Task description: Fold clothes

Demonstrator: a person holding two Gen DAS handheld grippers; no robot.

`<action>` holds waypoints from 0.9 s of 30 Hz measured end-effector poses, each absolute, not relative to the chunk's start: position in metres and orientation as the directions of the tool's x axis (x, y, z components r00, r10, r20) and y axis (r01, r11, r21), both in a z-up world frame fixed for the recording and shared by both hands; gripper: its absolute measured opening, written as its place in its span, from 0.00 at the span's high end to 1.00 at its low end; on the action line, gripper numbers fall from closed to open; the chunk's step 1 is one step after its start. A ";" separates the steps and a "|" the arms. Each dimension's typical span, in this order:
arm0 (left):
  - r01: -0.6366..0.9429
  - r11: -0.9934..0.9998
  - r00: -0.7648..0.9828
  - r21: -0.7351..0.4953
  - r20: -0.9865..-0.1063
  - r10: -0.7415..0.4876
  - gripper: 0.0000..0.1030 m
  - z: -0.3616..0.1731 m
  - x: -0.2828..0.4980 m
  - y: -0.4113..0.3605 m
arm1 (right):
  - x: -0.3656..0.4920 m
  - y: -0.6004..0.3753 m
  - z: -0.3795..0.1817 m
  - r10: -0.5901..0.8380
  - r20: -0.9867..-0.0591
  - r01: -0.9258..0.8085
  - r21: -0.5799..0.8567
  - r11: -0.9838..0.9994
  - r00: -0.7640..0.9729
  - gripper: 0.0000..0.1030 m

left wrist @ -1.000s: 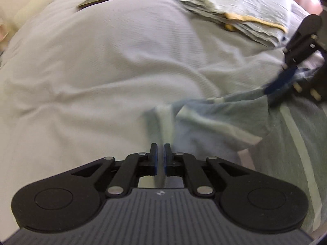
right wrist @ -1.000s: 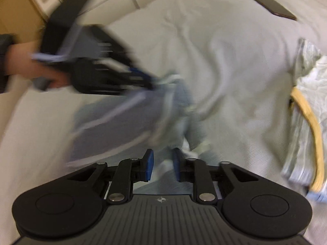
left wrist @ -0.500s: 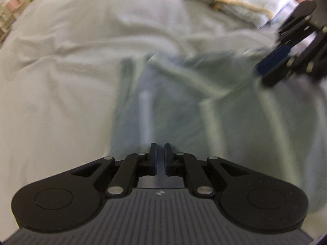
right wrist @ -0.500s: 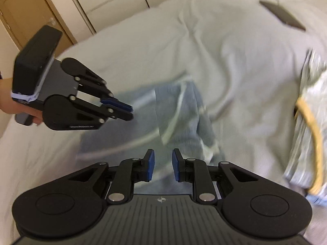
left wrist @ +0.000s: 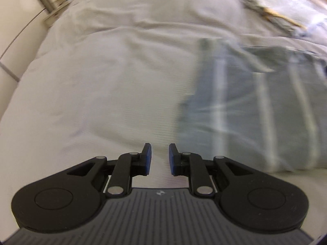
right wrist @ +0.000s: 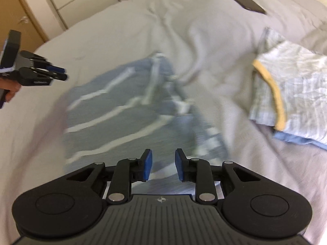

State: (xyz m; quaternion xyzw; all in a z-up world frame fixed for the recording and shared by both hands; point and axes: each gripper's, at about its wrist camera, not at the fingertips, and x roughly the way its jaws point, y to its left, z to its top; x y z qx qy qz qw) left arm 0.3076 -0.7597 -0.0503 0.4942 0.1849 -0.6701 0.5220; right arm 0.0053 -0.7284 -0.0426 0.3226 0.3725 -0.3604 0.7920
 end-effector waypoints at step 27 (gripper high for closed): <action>0.753 -0.543 0.068 0.371 -0.865 -0.497 0.79 -0.058 0.288 -0.668 | 0.017 -0.636 -0.020 -0.330 -0.853 0.839 0.201 0.505 0.403 0.60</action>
